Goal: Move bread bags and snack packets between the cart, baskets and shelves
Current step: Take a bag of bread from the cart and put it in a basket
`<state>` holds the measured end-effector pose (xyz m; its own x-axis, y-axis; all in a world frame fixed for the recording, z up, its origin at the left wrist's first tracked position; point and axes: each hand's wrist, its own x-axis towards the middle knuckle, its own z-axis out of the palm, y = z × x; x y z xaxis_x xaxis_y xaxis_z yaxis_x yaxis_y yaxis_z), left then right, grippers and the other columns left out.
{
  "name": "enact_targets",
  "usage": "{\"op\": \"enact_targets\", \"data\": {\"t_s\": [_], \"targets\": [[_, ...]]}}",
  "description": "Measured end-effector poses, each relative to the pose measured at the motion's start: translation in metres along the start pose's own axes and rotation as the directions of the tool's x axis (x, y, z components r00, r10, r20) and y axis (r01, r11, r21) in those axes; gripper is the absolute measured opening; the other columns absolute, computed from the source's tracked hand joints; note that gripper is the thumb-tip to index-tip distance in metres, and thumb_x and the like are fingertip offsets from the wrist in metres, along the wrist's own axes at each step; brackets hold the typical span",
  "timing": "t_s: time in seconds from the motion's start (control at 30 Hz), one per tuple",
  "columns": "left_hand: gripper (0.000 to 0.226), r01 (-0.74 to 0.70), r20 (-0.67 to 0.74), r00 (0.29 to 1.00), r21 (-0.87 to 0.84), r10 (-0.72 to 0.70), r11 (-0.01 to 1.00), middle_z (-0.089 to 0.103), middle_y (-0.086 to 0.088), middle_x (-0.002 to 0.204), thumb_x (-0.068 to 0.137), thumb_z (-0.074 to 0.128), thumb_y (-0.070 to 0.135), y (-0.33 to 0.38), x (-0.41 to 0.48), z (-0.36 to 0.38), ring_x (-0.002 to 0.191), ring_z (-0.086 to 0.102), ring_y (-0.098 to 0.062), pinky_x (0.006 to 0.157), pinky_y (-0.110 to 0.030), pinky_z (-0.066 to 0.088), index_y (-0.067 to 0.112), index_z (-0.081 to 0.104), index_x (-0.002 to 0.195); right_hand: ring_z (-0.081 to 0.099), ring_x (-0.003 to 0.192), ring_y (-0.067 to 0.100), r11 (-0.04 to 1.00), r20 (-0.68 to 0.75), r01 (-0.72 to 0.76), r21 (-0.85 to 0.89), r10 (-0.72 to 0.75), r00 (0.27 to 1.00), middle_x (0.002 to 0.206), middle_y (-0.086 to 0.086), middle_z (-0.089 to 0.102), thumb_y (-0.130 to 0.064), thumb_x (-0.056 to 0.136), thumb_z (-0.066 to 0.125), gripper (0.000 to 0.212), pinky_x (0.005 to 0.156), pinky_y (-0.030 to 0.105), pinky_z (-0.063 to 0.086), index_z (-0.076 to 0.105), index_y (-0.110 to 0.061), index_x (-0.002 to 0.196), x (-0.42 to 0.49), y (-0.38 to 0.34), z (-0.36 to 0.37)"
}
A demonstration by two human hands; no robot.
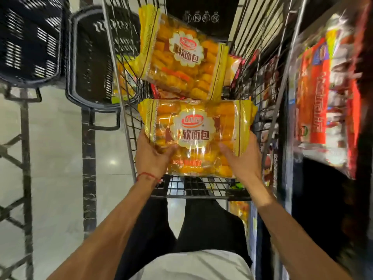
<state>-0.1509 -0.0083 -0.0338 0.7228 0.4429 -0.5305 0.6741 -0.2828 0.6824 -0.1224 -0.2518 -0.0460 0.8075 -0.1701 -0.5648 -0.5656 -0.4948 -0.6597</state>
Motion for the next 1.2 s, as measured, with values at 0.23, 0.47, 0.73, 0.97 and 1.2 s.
{"op": "enact_targets", "data": {"t_s": [0.23, 0.47, 0.73, 0.97, 1.2], "targets": [[0.08, -0.017, -0.017, 1.0, -0.107, 0.015, 0.994, 0.068, 0.012, 0.119, 0.04, 0.089, 0.075, 0.026, -0.028, -0.04, 0.111, 0.068, -0.016, 0.094, -0.052, 0.059, 0.059, 0.053, 0.11, 0.052, 0.138, 0.015, 0.998, -0.055, 0.056, 0.034, -0.054, 0.997, 0.149, -0.01, 0.056, -0.074, 0.072, 0.08, 0.102, 0.115, 0.049, 0.044, 0.038, -0.032, 0.155, -0.045, -0.029, -0.029], [0.075, -0.069, 0.001, 0.998, -0.144, 0.07, 0.987, 0.075, 0.009, 0.105, 0.041, 0.094, 0.067, 0.018, -0.062, -0.101, 0.095, 0.073, -0.013, 0.086, -0.049, 0.062, 0.04, 0.064, 0.103, 0.056, 0.105, -0.023, 0.988, -0.016, 0.14, 0.07, -0.139, 0.99, 0.119, -0.034, 0.057, -0.048, 0.077, 0.089, 0.076, 0.09, 0.012, 0.045, 0.043, -0.046, 0.137, -0.1, -0.057, -0.038], [0.082, -0.075, -0.005, 0.997, -0.209, 0.076, 0.975, 0.066, 0.013, 0.11, 0.038, 0.088, 0.078, -0.047, -0.094, -0.207, 0.1, 0.067, -0.012, 0.085, -0.044, 0.058, 0.047, 0.051, 0.103, 0.058, 0.119, 0.005, 0.976, 0.059, 0.197, 0.088, -0.203, 0.978, 0.138, -0.017, 0.058, -0.054, 0.073, 0.086, 0.09, 0.104, 0.032, 0.046, 0.047, -0.032, 0.151, -0.186, -0.094, 0.026], [0.075, -0.062, -0.012, 0.998, -0.195, 0.061, 0.979, 0.061, 0.021, 0.103, 0.067, 0.088, 0.048, -0.108, -0.107, -0.31, 0.093, 0.066, -0.013, 0.082, -0.035, 0.055, 0.034, 0.044, 0.126, 0.062, 0.127, 0.013, 0.962, 0.036, 0.26, 0.084, -0.263, 0.964, 0.14, -0.01, 0.062, -0.072, 0.066, 0.087, 0.093, 0.107, 0.052, 0.053, 0.051, -0.042, 0.146, -0.255, -0.115, 0.118], [0.11, -0.068, -0.052, 0.997, -0.212, 0.059, 0.975, 0.06, 0.004, 0.131, 0.06, 0.086, 0.055, -0.131, -0.082, -0.382, 0.111, 0.063, -0.024, 0.098, -0.05, 0.055, 0.029, 0.031, 0.152, 0.058, 0.133, 0.019, 0.967, 0.055, 0.249, 0.047, -0.252, 0.966, 0.144, -0.008, 0.059, -0.084, 0.062, 0.081, 0.1, 0.109, 0.055, 0.051, 0.045, -0.047, 0.147, -0.267, -0.145, 0.186]]}}
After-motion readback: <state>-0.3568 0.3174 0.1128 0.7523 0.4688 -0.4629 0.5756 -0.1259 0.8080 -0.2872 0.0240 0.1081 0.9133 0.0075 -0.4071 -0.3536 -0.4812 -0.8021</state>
